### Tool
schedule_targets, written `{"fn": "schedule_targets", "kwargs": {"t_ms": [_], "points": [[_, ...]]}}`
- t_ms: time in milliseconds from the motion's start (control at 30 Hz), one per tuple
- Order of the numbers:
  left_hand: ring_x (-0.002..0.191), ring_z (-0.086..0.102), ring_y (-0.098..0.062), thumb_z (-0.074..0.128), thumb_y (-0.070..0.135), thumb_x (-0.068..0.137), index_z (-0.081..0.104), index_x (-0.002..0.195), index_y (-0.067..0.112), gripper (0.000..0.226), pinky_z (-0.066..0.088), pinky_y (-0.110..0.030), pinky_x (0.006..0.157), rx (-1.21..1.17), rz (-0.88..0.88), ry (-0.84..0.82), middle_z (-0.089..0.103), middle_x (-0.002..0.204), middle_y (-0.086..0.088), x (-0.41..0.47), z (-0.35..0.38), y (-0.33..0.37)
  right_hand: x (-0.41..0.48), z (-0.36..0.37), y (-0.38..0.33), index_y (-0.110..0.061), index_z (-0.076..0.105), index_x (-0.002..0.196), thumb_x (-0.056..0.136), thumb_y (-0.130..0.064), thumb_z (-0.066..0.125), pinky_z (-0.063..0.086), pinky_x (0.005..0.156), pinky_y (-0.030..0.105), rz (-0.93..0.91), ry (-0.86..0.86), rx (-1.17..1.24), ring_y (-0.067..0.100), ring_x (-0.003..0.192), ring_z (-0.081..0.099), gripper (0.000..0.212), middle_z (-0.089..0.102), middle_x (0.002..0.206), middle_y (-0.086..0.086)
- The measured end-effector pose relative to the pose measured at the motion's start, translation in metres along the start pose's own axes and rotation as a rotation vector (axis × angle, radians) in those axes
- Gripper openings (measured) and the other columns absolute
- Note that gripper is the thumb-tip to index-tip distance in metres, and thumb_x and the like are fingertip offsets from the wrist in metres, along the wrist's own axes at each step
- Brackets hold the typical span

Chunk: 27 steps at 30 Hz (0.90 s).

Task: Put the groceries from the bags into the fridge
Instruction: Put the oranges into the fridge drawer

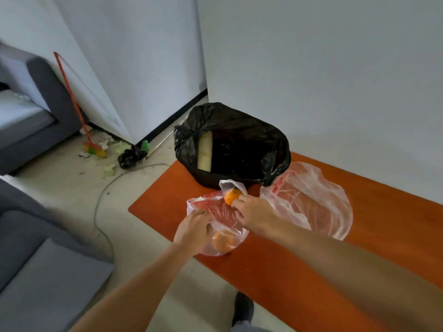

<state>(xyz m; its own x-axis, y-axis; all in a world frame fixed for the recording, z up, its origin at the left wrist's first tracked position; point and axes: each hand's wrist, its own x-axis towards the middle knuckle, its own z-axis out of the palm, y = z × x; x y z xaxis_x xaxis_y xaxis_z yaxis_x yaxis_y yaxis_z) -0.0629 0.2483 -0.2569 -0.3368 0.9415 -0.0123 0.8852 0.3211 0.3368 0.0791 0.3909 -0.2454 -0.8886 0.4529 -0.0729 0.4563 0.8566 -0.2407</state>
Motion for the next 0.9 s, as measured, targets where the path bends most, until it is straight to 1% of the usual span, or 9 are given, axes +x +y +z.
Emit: {"fn": "schedule_targets", "kwargs": {"t_ms": [100, 167, 267, 333, 400, 467, 600, 767, 900], "points": [[0.095, 0.058, -0.014, 0.049, 0.012, 0.091, 0.067, 0.100, 0.012, 0.020, 0.050, -0.023, 0.074, -0.033, -0.026, -0.036, 0.062, 0.109, 0.002, 0.026, 0.023, -0.003, 0.038, 0.017, 0.009, -0.012, 0.066, 0.094, 0.087, -0.014, 0.048, 0.055, 0.066, 0.037, -0.142, 0.026, -0.096, 0.023, 0.098, 0.060, 0.020, 0.063, 0.101, 0.005], [0.102, 0.056, -0.015, 0.049, 0.013, 0.092, 0.067, 0.104, 0.013, 0.022, 0.049, -0.028, 0.081, -0.050, -0.033, -0.075, 0.061, 0.113, 0.002, 0.037, 0.040, -0.004, 0.059, 0.030, 0.016, -0.012, 0.067, 0.084, 0.081, -0.013, 0.056, 0.057, 0.070, 0.037, -0.275, 0.024, -0.175, 0.026, 0.092, 0.063, 0.012, 0.066, 0.094, 0.007], [0.111, 0.054, -0.015, 0.046, 0.020, 0.096, 0.064, 0.113, 0.015, 0.025, 0.045, -0.028, 0.091, -0.038, -0.012, -0.171, 0.058, 0.124, 0.002, 0.045, 0.059, -0.004, 0.084, 0.048, 0.028, -0.010, 0.068, 0.102, 0.084, -0.017, 0.049, 0.052, 0.088, 0.043, -0.355, -0.042, -0.176, 0.030, 0.108, 0.060, 0.027, 0.064, 0.114, 0.011], [0.119, 0.051, -0.015, 0.043, 0.026, 0.099, 0.058, 0.124, 0.021, 0.030, 0.039, -0.029, 0.101, -0.034, 0.004, -0.257, 0.054, 0.133, 0.005, 0.045, 0.068, -0.004, 0.096, 0.055, 0.038, -0.012, 0.060, 0.122, 0.085, -0.015, 0.045, 0.045, 0.093, 0.047, -0.283, -0.134, -0.183, 0.032, 0.118, 0.053, 0.040, 0.057, 0.127, 0.012], [0.125, 0.047, -0.017, 0.045, 0.028, 0.098, 0.047, 0.137, 0.026, 0.039, 0.036, -0.033, 0.107, -0.036, 0.027, -0.349, 0.047, 0.140, 0.005, 0.045, 0.076, -0.007, 0.103, 0.065, 0.051, -0.017, 0.041, 0.141, 0.087, -0.016, 0.052, 0.037, 0.100, 0.049, -0.175, -0.232, -0.193, 0.033, 0.131, 0.040, 0.055, 0.041, 0.143, 0.011], [0.128, 0.044, -0.019, 0.052, 0.035, 0.093, 0.037, 0.141, 0.030, 0.050, 0.036, -0.036, 0.107, -0.029, 0.039, -0.417, 0.043, 0.142, 0.003, 0.044, 0.084, -0.012, 0.106, 0.073, 0.066, -0.024, 0.024, 0.149, 0.088, -0.023, 0.057, 0.037, 0.102, 0.049, -0.071, -0.314, -0.178, 0.033, 0.135, 0.030, 0.070, 0.026, 0.151, 0.008], [0.132, 0.039, -0.024, 0.055, 0.058, 0.082, 0.027, 0.143, 0.028, 0.072, 0.040, -0.040, 0.104, -0.009, 0.065, -0.454, 0.036, 0.146, 0.000, 0.040, 0.100, -0.023, 0.110, 0.091, 0.088, -0.039, 0.007, 0.149, 0.086, -0.036, 0.062, 0.052, 0.087, 0.045, 0.041, -0.340, -0.068, 0.039, 0.120, 0.050, 0.084, 0.025, 0.152, 0.010], [0.133, 0.037, -0.029, 0.064, 0.059, 0.074, 0.021, 0.142, 0.030, 0.086, 0.044, -0.048, 0.101, -0.018, 0.059, -0.534, 0.028, 0.149, -0.006, 0.045, 0.117, -0.028, 0.122, 0.097, 0.081, -0.036, 0.012, 0.146, 0.082, -0.049, 0.067, 0.052, 0.079, 0.039, 0.127, -0.315, -0.109, 0.036, 0.108, 0.059, 0.085, 0.048, 0.136, 0.013], [0.137, 0.025, -0.036, 0.071, 0.054, 0.072, 0.018, 0.142, 0.032, 0.091, 0.039, -0.053, 0.104, -0.048, -0.048, -0.608, 0.012, 0.153, -0.008, 0.054, 0.115, -0.028, 0.129, 0.095, 0.071, -0.034, 0.023, 0.137, 0.073, -0.035, 0.076, 0.051, 0.075, 0.036, 0.221, -0.352, 0.099, 0.035, 0.104, 0.059, 0.083, 0.052, 0.123, 0.012]]}}
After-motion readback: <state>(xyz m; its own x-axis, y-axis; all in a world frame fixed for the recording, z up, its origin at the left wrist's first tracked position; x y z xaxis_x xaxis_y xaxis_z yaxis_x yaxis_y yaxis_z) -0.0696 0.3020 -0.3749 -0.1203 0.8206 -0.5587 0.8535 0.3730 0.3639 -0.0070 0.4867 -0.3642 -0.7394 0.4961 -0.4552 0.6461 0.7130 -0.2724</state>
